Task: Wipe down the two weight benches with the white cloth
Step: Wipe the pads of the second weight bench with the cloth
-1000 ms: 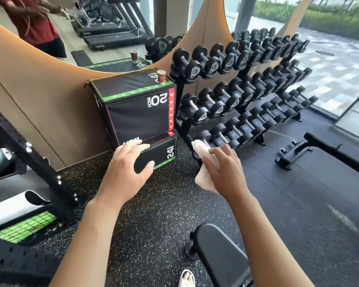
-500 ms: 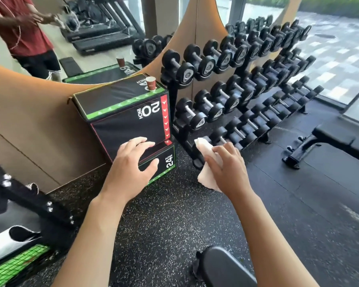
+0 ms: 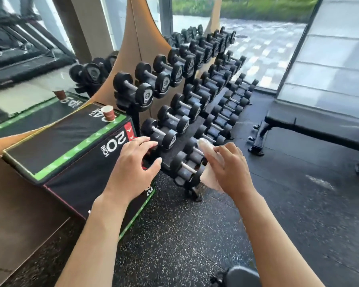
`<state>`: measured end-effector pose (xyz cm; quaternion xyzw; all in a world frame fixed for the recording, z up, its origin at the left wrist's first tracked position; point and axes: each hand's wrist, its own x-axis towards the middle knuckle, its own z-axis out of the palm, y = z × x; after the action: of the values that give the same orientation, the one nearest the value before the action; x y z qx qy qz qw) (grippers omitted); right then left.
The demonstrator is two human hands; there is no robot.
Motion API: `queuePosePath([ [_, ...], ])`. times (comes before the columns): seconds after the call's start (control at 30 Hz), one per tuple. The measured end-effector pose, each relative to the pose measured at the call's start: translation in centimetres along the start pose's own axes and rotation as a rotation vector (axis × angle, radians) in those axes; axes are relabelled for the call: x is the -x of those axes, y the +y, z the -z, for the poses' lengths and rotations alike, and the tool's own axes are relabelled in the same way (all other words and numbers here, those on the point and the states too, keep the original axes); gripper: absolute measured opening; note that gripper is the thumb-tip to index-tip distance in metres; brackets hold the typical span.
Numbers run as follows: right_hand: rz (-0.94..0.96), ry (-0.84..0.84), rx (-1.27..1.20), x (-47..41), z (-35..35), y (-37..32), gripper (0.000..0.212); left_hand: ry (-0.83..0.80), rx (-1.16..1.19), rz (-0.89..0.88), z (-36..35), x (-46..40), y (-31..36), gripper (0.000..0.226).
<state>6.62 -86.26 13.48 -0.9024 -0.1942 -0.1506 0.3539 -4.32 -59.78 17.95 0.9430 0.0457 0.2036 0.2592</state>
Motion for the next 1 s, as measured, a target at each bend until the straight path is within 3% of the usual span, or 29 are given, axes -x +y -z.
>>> queuePosePath([
  [0.17,-0.055,0.058,0.047,0.0,-1.2,-1.8,0.027,-0.067,0.058,-0.109,0.1,-3.0,-3.3,0.047],
  [0.43,-0.151,0.074,0.146,0.2,-1.4,-0.8,0.024,-0.143,0.172,-0.14,-1.8,-5.0,-5.2,0.047],
  [0.77,-0.202,0.135,0.154,-2.7,-0.7,2.6,0.02,-0.231,0.199,-0.214,-5.3,-11.1,-3.3,0.049],
  [1.0,-0.271,0.22,0.16,-6.9,2.9,10.0,0.014,-0.274,0.207,-0.289,-11.1,-18.2,1.7,0.051],
])
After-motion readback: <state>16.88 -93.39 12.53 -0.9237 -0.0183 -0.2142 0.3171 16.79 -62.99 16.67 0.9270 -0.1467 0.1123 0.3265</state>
